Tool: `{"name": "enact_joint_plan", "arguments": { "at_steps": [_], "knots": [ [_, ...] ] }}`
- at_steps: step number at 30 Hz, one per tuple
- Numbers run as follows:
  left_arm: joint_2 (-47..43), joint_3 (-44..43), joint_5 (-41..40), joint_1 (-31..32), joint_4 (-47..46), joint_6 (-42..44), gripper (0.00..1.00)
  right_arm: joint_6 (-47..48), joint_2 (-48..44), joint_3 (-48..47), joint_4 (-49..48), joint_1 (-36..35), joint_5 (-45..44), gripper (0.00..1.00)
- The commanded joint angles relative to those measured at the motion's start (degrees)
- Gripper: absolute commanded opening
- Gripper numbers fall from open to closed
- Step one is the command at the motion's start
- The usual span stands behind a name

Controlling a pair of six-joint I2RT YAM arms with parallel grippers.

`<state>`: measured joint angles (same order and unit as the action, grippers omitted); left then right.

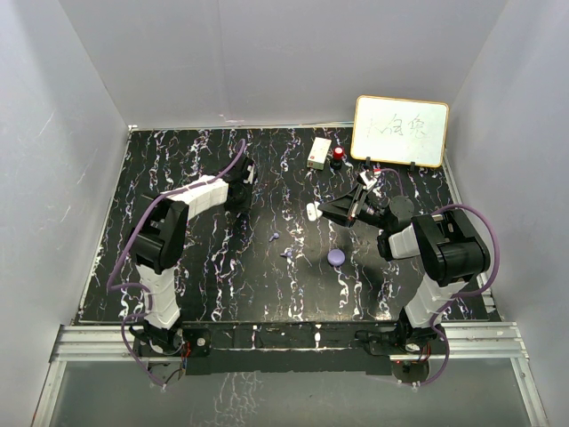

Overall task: Insert the wireless bluetooth earbuds into the charging case
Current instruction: Pick up the earbud from the center of the board.

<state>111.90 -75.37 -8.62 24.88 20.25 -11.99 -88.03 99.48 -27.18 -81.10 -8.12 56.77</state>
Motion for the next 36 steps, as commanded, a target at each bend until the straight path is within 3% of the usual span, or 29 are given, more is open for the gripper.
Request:
{"name": "enact_joint_plan", "arguments": {
  "at_steps": [1,8,15,19,30,36],
  "knots": [
    [0.0,0.6,-1.3,0.0,1.3,0.3,0.25,-0.2,-0.1,-0.4,-5.0,0.3,0.0,0.0],
    [0.3,0.5,-1.6,0.0,1.2,0.5,0.17,-0.2,1.5,-0.3,-5.1,0.2,0.0,0.0],
    [-2.6,0.3,-0.5,0.1,-0.5,0.2,0.0,-0.2,1.4,-0.2,-5.3,0.2,0.1,0.0],
    [-7.8,0.6,3.6,0.0,-4.3,-0.8,0.0,-0.3,1.2,-0.3,-5.1,0.3,0.1,0.0],
    [-25.5,12.7,23.5,0.2,-33.6,-11.8,0.0,0.6,0.7,-1.3,-1.4,0.2,-0.3,0.0],
    [-26.6,18.0,31.8,0.4,-49.7,-19.2,0.0,4.8,-3.0,-2.6,6.9,0.3,-1.1,0.0]
  ]
}}
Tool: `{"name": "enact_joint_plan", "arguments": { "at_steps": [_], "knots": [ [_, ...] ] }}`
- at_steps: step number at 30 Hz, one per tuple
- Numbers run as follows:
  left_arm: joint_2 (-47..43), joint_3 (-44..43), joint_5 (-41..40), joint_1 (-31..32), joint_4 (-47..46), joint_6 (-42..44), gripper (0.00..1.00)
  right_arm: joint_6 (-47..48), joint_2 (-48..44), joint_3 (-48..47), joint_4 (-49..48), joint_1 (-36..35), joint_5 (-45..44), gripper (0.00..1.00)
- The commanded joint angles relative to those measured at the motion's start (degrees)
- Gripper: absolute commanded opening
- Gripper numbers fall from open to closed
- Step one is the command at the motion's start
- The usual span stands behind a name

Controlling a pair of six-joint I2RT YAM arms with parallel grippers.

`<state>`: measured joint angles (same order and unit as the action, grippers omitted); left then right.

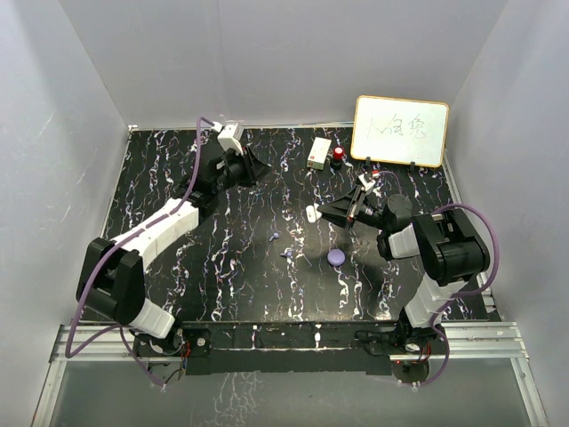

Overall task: Insert the wireless bluetooth earbuds into the charging case
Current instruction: Pick up the earbud from the center of the board.

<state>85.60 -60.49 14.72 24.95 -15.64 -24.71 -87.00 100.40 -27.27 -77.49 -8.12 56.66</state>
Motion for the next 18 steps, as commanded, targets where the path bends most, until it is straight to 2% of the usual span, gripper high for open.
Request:
{"name": "enact_joint_plan", "arguments": {
  "at_steps": [1,3,8,18],
  "knots": [
    [-0.1,3.9,9.6,0.5,-16.2,-7.1,0.0,4.4,-4.3,-2.7,4.6,0.2,-1.1,0.0],
    [0.4,5.6,11.4,1.0,-21.9,-7.6,0.0,5.7,-5.1,-3.3,7.6,0.2,-1.5,0.0],
    [1.1,7.3,12.9,3.6,-27.4,-5.5,0.0,7.9,-6.0,-4.5,13.9,0.3,-2.5,0.0],
    [3.6,8.9,16.7,8.4,-37.0,-4.6,0.0,6.8,-5.4,-5.4,13.8,0.2,-2.8,0.0]
  ]
}}
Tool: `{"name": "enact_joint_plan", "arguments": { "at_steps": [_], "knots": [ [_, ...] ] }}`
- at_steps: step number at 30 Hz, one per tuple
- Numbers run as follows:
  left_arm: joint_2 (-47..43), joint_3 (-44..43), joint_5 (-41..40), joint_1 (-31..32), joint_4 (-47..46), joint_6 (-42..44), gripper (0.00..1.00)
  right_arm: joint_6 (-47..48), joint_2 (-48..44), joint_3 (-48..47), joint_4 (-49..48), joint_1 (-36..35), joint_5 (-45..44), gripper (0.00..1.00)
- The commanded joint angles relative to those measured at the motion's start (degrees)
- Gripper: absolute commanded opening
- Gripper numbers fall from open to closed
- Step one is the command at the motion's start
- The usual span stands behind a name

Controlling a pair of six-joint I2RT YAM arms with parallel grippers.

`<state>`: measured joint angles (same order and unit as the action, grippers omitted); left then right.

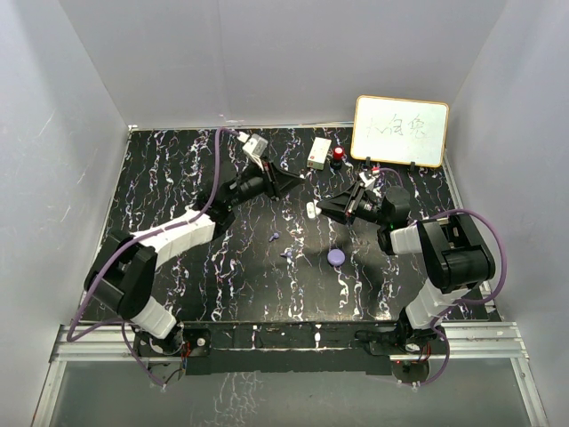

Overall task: Insert the wireless bluetooth earbuds into the charging case
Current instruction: Pick up the earbud from the center of the board, then place the earbud in the charging case.

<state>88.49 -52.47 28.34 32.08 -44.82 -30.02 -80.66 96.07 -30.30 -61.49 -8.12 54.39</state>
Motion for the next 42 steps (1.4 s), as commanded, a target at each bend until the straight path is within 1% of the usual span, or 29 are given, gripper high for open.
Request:
{"name": "enact_joint_plan", "arguments": {
  "at_steps": [1,6,9,11,30,42],
  "knots": [
    [1.0,1.2,3.2,1.5,-8.9,0.4,0.0,-0.1,-1.0,-2.4,-2.9,0.2,-0.5,0.0],
    [1.2,3.7,3.5,2.2,-15.4,-1.4,0.0,-5.9,0.6,-2.0,-9.6,0.2,-0.6,0.0],
    [1.0,4.4,3.4,2.6,-16.6,-0.6,0.0,-9.1,2.0,-1.7,-14.4,0.2,-0.9,0.0],
    [0.7,4.6,3.1,2.9,-16.3,0.5,0.0,-10.1,2.5,-1.7,-15.9,0.3,-1.1,0.0],
    [2.9,5.4,1.1,5.0,-17.7,1.3,0.0,-10.8,2.5,-2.7,-16.6,0.1,-2.3,0.0],
    [3.8,6.2,0.6,5.2,-18.2,1.5,0.0,-10.9,2.5,-3.0,-16.7,0.0,-2.5,0.0]
  ]
}}
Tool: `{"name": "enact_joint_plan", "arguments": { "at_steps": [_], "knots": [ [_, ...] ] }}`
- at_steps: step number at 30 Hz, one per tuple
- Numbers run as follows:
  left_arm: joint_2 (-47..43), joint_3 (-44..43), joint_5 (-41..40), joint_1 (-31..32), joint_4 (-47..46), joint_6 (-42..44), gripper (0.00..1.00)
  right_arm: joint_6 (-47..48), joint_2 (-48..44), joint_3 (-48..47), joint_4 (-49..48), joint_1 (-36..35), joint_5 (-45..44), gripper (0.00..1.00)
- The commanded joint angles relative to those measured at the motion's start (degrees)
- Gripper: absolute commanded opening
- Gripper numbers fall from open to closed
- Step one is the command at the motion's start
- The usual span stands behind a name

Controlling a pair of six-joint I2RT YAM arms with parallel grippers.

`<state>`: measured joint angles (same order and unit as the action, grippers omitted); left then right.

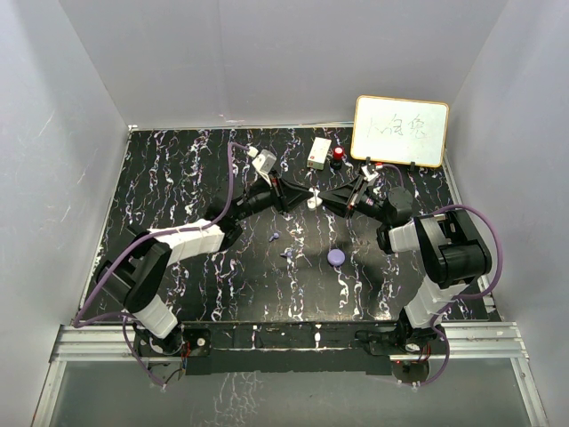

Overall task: Insert the wireless bluetooth earbuds into the charging case
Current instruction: Place the earbud in the charging case.

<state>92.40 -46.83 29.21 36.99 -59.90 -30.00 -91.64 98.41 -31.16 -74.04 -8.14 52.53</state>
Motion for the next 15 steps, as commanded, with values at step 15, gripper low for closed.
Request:
{"name": "enact_joint_plan", "arguments": {
  "at_steps": [15],
  "knots": [
    [1.3,0.1,-1.0,0.4,-3.4,2.4,0.0,0.0,-0.1,-2.2,-4.2,-0.1,-0.5,0.0]
  ]
}}
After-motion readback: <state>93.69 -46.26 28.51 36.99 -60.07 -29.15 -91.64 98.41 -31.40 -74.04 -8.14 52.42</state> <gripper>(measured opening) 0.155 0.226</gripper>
